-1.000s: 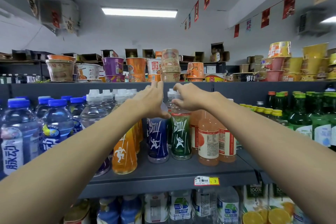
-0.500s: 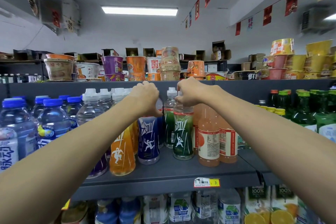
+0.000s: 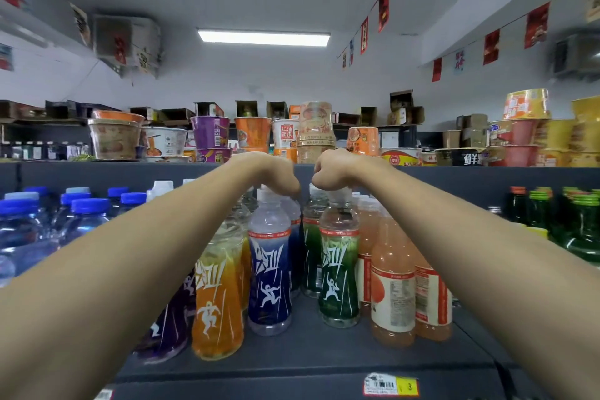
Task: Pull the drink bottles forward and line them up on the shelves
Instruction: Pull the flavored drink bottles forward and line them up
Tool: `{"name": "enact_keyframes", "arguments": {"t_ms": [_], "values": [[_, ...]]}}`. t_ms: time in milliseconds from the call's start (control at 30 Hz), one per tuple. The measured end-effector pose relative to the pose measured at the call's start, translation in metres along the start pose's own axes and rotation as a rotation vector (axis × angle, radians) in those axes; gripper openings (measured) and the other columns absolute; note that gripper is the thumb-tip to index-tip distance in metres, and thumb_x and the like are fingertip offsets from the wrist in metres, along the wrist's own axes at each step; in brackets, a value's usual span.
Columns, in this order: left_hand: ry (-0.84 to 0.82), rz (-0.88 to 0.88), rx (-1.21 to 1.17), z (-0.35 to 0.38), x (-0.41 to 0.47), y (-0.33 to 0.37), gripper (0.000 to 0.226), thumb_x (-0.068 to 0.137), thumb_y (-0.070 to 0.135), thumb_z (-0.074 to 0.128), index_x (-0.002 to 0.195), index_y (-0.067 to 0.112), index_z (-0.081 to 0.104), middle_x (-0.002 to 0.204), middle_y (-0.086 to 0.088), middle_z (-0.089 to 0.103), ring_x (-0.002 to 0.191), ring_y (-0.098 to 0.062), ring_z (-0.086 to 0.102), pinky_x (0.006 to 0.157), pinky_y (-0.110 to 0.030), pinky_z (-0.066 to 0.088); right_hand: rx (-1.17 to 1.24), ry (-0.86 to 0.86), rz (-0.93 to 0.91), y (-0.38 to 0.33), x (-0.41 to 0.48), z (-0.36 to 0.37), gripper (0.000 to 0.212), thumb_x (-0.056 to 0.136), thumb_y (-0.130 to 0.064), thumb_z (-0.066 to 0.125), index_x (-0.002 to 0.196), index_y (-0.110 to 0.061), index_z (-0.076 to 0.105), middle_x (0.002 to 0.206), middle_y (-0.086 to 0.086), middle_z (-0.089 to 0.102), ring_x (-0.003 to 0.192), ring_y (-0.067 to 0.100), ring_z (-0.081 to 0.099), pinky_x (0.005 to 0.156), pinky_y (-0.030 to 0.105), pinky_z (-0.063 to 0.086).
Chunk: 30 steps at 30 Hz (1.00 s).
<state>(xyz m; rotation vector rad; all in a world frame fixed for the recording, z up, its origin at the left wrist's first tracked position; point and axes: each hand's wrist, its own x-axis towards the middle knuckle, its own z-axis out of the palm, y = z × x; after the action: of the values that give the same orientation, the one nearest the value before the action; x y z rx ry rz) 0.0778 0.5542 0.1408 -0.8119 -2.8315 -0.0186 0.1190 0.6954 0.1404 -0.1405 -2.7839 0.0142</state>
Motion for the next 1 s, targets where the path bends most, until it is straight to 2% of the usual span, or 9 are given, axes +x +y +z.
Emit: {"name": "enact_keyframes", "arguments": {"t_ms": [133,200,267,400,533,667,767,867,1000], "values": [[0.018,0.024,0.003,-0.001,0.008,-0.001,0.035,0.088,0.037,0.065,0.114,0.014,0.059,0.104,-0.005,0.061,0.099,-0.026,0.061,0.091,-0.044,0.056,-0.051,-0.004,0.005,-0.005,0.016,0.005,0.018,0.092,-0.029,0.061,0.092,-0.012,0.059,0.088,0.003,0.056,0.073,0.015,0.056,0.051,0.025,0.042],[0.045,0.037,0.035,-0.002,0.011,-0.002,0.027,0.087,0.04,0.067,0.099,0.018,0.057,0.089,0.0,0.058,0.088,-0.022,0.061,0.085,-0.042,0.058,-0.103,0.008,0.008,-0.007,0.024,0.007,0.024,0.092,-0.035,0.066,0.087,-0.015,0.053,0.088,0.003,0.056,0.074,0.014,0.056,0.052,0.025,0.041],[0.061,0.043,0.046,-0.002,0.013,-0.004,0.027,0.087,0.042,0.067,0.095,0.019,0.055,0.085,0.003,0.056,0.081,-0.018,0.059,0.078,-0.038,0.056,-0.144,0.017,0.022,-0.008,0.029,0.008,0.039,0.089,-0.047,0.072,0.082,-0.016,0.048,0.088,0.003,0.055,0.074,0.015,0.056,0.054,0.026,0.042],[0.07,0.066,0.039,-0.001,0.017,-0.008,0.028,0.086,0.043,0.066,0.096,0.019,0.055,0.086,0.003,0.058,0.079,-0.014,0.058,0.07,-0.032,0.051,-0.256,-0.001,0.028,-0.011,0.034,0.004,0.047,0.089,-0.056,0.07,0.09,-0.011,0.056,0.079,-0.005,0.057,0.07,0.01,0.058,0.054,0.021,0.042],[0.07,0.075,0.036,0.001,0.019,-0.011,0.03,0.084,0.044,0.066,0.1,0.021,0.056,0.087,0.003,0.058,0.087,-0.02,0.061,0.076,-0.035,0.053,-0.152,-0.076,0.013,-0.004,0.033,-0.005,0.035,0.086,-0.038,0.079,0.105,-0.01,0.07,0.095,0.002,0.072,0.086,0.018,0.07,0.076,0.031,0.059],[0.086,0.094,0.03,0.002,0.021,-0.012,0.028,0.085,0.043,0.066,0.098,0.02,0.058,0.085,0.005,0.058,0.08,-0.014,0.059,0.069,-0.031,0.05,-0.108,-0.094,0.0,0.002,0.03,-0.007,0.033,0.087,-0.02,0.077,0.119,-0.013,0.071,0.109,0.003,0.071,0.097,0.02,0.068,0.091,0.038,0.059],[0.081,0.089,0.013,-0.001,0.023,-0.013,0.027,0.087,0.043,0.066,0.1,0.021,0.056,0.087,0.004,0.058,0.079,-0.013,0.058,0.064,-0.029,0.049,-0.028,-0.052,0.015,0.004,0.031,-0.004,0.028,0.085,-0.024,0.078,0.108,-0.009,0.072,0.1,0.006,0.071,0.091,0.021,0.069,0.078,0.034,0.06],[0.108,0.072,-0.006,-0.004,0.027,-0.013,0.03,0.088,0.038,0.068,0.105,0.015,0.063,0.095,-0.003,0.066,0.084,-0.02,0.067,0.071,-0.033,0.06,-0.037,0.0,0.04,0.005,0.032,0.0,0.032,0.087,-0.041,0.077,0.087,-0.012,0.065,0.091,0.004,0.068,0.082,0.016,0.067,0.057,0.025,0.049],[0.086,0.042,-0.079,-0.015,0.035,-0.012,0.021,0.089,0.028,0.071,0.097,0.009,0.066,0.084,-0.007,0.071,0.077,-0.021,0.073,0.067,-0.032,0.063,-0.058,-0.007,0.055,0.002,0.036,-0.002,0.036,0.086,-0.042,0.079,0.088,-0.01,0.062,0.087,0.001,0.067,0.076,0.013,0.064,0.055,0.024,0.045]]}}
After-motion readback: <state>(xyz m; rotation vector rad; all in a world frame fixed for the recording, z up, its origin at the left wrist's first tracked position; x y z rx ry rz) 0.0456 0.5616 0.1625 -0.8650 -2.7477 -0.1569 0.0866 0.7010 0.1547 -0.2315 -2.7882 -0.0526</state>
